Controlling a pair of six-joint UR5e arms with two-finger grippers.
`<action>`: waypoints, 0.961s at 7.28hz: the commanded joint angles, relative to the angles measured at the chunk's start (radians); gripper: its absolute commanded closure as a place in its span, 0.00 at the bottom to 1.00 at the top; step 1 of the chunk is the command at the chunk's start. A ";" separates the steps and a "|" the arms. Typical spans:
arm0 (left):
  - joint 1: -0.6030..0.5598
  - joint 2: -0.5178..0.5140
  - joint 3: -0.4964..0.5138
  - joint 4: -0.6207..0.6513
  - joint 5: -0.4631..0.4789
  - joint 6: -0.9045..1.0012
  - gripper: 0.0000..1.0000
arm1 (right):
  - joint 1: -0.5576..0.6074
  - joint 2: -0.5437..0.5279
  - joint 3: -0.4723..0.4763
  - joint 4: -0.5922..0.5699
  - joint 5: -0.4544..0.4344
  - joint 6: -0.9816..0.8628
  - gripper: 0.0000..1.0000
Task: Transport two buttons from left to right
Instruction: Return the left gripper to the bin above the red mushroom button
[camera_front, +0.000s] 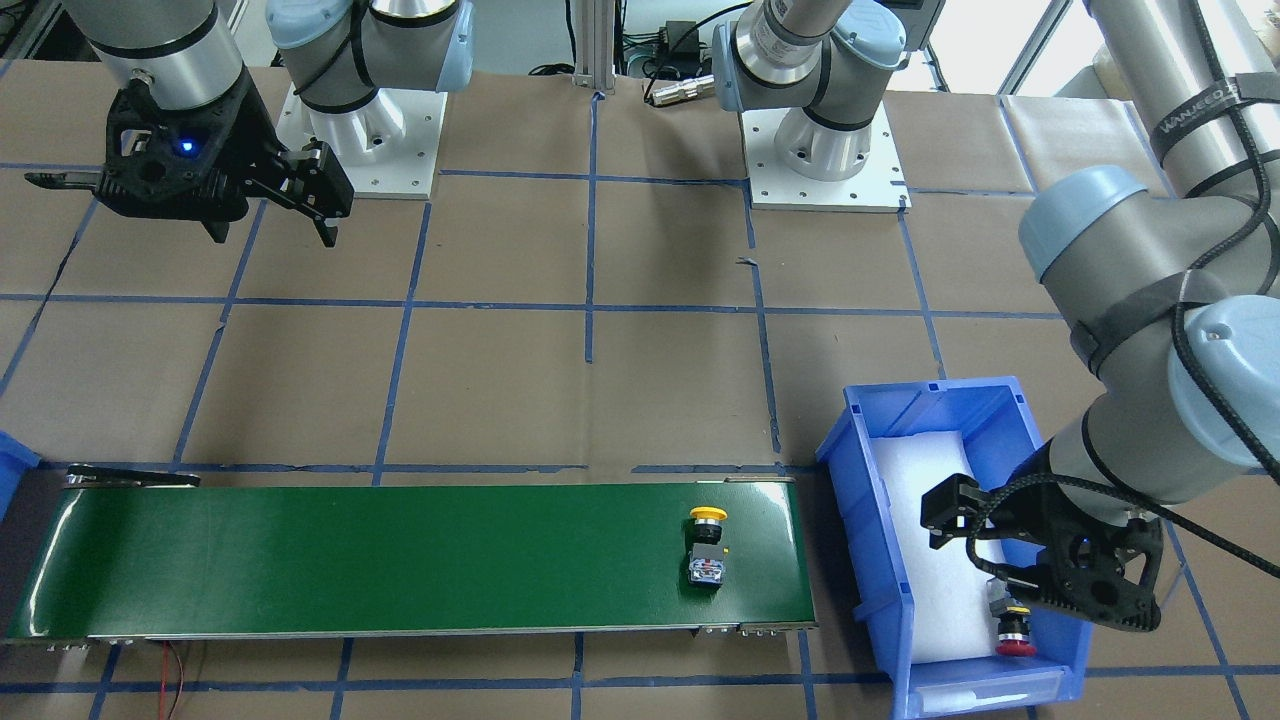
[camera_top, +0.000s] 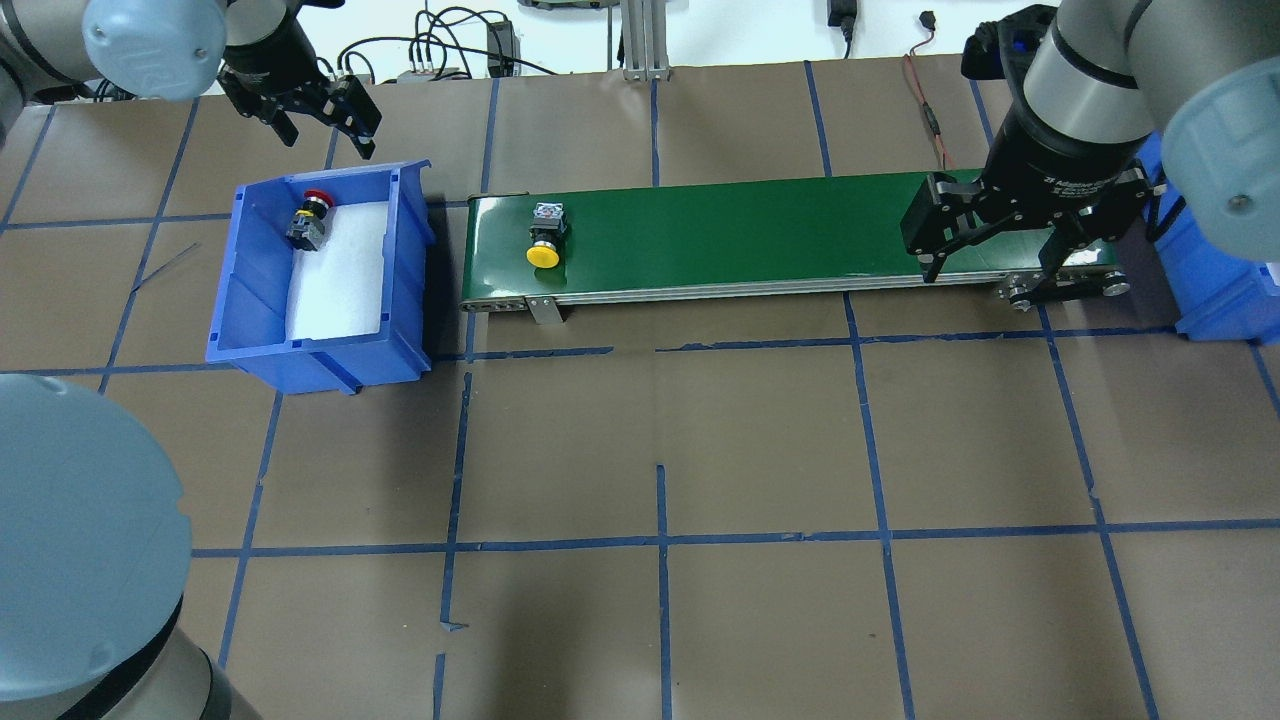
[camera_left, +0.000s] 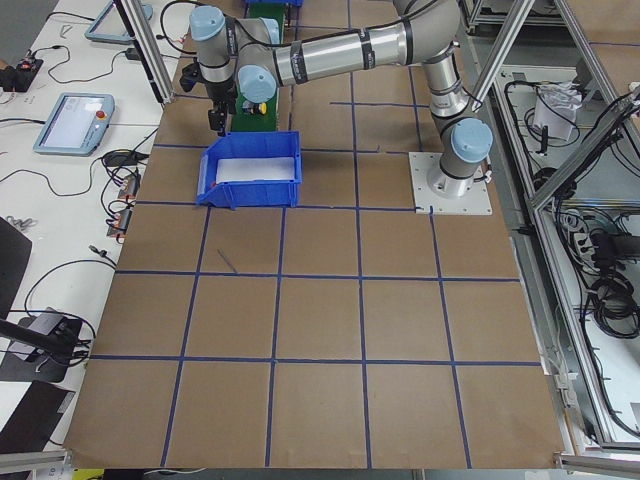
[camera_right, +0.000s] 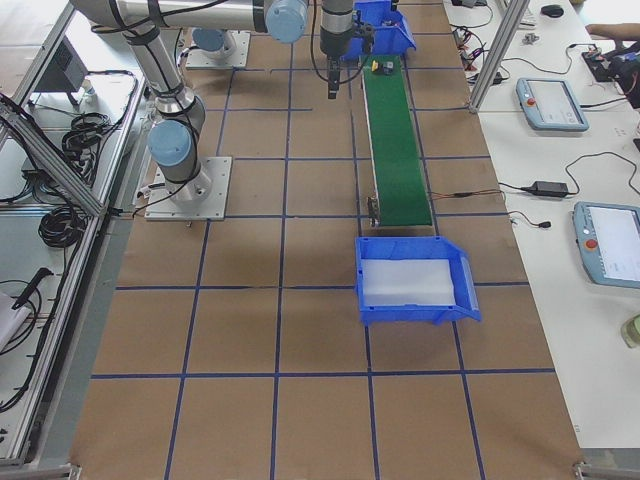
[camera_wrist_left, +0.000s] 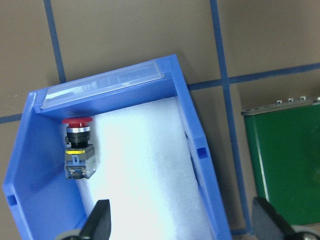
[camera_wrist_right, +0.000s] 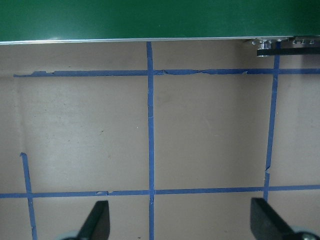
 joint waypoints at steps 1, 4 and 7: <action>0.051 -0.013 -0.004 0.006 0.002 0.245 0.00 | -0.009 0.001 0.002 -0.010 0.002 -0.002 0.00; 0.074 -0.059 -0.028 0.102 0.075 0.618 0.00 | -0.006 0.000 -0.001 -0.016 0.003 -0.015 0.00; 0.085 -0.093 -0.097 0.240 0.074 0.784 0.00 | -0.003 0.008 -0.018 -0.027 0.003 -0.026 0.00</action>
